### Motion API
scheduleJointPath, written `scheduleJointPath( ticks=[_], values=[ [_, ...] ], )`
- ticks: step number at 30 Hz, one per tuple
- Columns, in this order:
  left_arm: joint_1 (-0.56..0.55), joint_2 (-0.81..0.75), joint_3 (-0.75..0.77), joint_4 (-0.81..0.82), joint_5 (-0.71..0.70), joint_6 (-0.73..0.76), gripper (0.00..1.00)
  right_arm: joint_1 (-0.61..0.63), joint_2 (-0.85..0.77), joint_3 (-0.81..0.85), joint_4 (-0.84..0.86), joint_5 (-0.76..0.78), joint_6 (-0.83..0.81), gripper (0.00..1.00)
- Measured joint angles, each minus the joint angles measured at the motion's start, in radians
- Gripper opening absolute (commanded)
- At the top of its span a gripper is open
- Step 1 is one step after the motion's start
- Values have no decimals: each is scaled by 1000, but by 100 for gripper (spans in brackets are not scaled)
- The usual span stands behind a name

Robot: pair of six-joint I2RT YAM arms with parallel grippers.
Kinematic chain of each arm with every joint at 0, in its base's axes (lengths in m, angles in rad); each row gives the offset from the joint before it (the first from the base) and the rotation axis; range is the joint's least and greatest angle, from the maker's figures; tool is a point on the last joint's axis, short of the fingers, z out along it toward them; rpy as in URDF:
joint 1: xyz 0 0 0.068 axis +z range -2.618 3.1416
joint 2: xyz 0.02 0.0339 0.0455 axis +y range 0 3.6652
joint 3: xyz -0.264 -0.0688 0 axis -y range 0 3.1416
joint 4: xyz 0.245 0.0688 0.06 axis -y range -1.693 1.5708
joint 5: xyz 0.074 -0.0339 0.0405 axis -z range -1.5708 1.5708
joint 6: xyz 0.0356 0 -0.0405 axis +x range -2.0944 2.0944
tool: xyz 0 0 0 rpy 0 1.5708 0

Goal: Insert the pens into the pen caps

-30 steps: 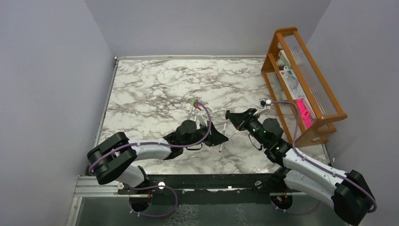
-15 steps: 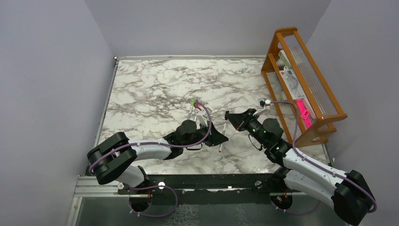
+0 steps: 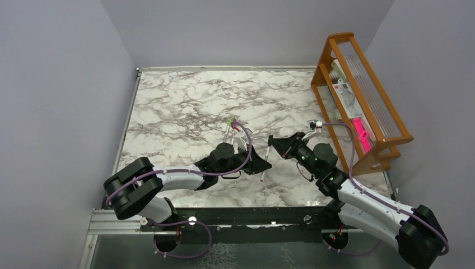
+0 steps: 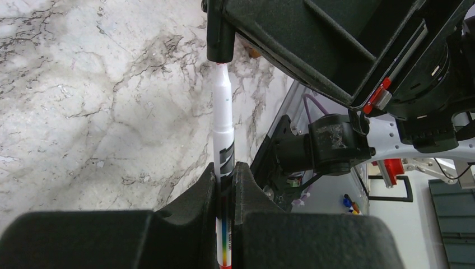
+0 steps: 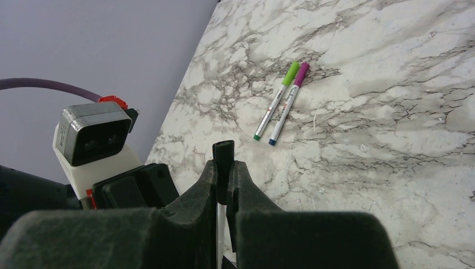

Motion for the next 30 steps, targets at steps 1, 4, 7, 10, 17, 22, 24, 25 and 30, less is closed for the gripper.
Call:
scheduleJointPath(
  ticks=[1,4,7,10,17,22,24,25,30],
  values=[
    [0,0,0,-1,0,0,0,0,-3,-3,-1,0,1,1],
    [0,0,0,0,-1,0,0,0,-13,-4,-4,0,4,1],
    [0,0,0,0,-3,1,0,0,-14,-5,-4,0,7,1],
    [0,0,0,0,-4,2,0,0,-14,-5,-4,-5,11,1],
    [0,6,0,-2,-6,8,0,0,-16,-23,4,-19,34,1],
    [0,24,16,-4,-6,15,0,0,-22,-43,3,-33,44,1],
    [0,28,17,-3,-6,18,0,0,-23,-46,3,-35,46,1],
    [0,30,17,-2,-7,19,0,0,-24,-48,3,-36,48,1],
    [0,34,17,-8,-13,26,0,0,-26,-63,8,-53,61,1]
  ],
)
